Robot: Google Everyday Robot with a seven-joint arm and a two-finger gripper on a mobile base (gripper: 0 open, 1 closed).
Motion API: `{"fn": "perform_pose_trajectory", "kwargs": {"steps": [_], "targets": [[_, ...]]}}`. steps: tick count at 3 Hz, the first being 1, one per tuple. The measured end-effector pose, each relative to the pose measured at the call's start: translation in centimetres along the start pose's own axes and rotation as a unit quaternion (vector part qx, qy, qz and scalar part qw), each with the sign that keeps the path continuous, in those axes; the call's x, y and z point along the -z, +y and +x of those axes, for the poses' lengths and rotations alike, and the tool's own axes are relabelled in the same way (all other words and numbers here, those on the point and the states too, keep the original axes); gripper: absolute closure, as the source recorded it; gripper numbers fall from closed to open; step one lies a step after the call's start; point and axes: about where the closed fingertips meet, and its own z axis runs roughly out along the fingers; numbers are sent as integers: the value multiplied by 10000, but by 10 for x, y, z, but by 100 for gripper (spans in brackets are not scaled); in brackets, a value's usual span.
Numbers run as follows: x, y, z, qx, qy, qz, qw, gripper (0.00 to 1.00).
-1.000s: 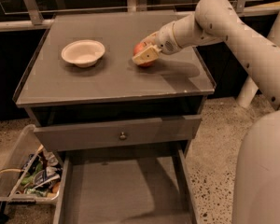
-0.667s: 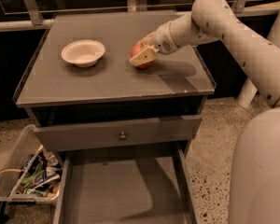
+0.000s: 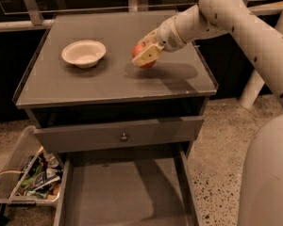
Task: Place apple into middle drawer
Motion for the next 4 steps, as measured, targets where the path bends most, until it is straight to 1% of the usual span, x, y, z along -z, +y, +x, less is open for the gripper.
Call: {"fn": "perform_pose_trajectory", "kwargs": {"steps": [1, 2, 3, 4], "targets": [[29, 13, -10, 148, -42, 2, 9999, 100], [63, 29, -11, 305, -82, 108, 9994, 100], [99, 53, 0, 411, -5, 208, 9989, 100], [125, 82, 12, 481, 78, 260, 9985, 100]]}}
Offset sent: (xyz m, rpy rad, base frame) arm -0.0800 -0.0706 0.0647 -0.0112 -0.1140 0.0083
